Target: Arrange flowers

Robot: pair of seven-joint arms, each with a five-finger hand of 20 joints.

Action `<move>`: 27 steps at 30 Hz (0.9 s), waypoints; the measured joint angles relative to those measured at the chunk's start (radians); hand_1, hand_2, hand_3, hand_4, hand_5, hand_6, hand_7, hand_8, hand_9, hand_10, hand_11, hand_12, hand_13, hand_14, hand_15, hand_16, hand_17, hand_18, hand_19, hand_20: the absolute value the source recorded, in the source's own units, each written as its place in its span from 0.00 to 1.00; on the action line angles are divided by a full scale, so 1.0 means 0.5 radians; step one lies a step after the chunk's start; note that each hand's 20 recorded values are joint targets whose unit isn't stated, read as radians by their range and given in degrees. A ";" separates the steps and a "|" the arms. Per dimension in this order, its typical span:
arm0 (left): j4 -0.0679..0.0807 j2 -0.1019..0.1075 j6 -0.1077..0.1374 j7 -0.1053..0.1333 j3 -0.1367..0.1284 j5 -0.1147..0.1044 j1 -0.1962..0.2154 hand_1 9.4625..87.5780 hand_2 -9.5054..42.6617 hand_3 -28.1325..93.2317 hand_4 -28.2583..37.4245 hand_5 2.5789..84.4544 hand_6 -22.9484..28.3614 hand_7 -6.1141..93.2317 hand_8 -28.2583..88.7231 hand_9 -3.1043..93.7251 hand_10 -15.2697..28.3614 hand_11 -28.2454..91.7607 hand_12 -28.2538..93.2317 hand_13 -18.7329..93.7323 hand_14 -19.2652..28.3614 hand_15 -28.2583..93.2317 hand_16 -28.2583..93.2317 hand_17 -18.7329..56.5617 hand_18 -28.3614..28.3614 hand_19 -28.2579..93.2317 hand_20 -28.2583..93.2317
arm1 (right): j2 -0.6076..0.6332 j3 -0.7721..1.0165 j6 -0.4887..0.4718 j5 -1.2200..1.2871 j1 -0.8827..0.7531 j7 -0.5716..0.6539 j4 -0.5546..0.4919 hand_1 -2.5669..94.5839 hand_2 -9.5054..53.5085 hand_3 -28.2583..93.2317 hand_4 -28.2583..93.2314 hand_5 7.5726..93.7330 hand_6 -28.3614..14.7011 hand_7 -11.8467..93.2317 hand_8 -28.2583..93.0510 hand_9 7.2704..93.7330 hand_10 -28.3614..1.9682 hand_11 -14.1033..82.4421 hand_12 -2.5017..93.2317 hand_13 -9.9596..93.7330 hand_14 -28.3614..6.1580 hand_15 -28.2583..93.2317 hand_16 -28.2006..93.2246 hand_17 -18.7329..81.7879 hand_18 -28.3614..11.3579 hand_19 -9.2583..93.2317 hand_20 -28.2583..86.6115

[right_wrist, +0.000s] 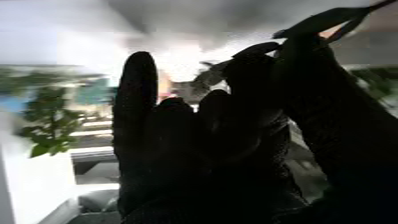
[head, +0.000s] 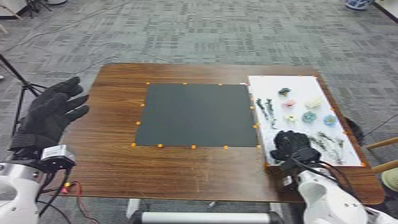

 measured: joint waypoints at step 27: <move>0.104 0.347 -0.048 -0.098 0.014 0.027 -0.343 0.24 0.02 0.79 0.00 0.25 0.49 0.38 0.12 0.19 0.59 0.51 0.34 0.25 0.68 0.63 0.17 0.13 0.84 0.57 0.33 | -0.919 -1.727 0.293 0.311 1.938 0.014 0.774 0.44 0.00 0.93 0.04 0.79 0.65 0.69 0.45 0.85 0.58 0.84 0.61 0.81 0.48 0.92 0.60 0.52 0.28 0.81 0.53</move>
